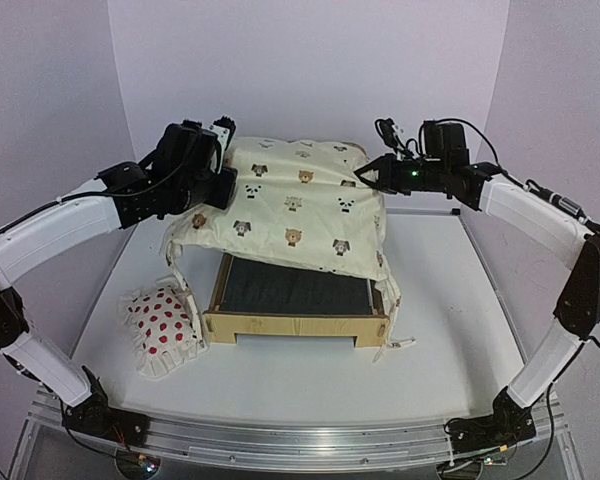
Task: Set up the pet bed
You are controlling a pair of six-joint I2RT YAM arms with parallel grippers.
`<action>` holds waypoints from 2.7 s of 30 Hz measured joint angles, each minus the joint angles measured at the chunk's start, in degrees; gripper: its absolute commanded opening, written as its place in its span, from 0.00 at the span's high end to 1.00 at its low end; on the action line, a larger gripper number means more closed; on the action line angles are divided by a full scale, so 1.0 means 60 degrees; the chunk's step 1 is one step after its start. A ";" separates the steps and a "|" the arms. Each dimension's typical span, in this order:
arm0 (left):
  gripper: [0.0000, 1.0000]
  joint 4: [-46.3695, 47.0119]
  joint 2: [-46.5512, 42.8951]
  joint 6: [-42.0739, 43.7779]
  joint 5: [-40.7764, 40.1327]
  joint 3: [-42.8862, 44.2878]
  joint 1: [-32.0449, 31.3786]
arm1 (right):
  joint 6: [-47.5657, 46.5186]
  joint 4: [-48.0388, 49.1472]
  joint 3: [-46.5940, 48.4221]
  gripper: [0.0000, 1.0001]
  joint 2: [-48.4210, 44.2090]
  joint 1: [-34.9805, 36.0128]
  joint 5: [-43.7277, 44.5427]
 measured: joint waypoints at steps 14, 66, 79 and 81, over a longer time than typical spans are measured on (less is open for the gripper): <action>1.00 0.0818 0.0192 -0.1086 0.1449 -0.1095 0.0664 | -0.1122 -0.0558 -0.0040 1.00 0.0213 0.0128 0.0972; 0.02 0.1249 0.1729 -0.2571 0.1763 -0.2527 0.1180 | -0.2031 -0.1089 0.0529 0.02 0.2665 -0.0036 0.3136; 0.26 -0.0301 0.1064 -0.3276 0.1957 -0.2328 0.1213 | -0.0317 -0.2364 -0.1427 0.09 -0.0579 -0.0094 0.2898; 0.28 -0.0515 0.1064 -0.3366 0.2179 -0.2415 0.1213 | 0.0027 -0.2504 -0.1949 0.11 -0.0980 -0.0078 0.2510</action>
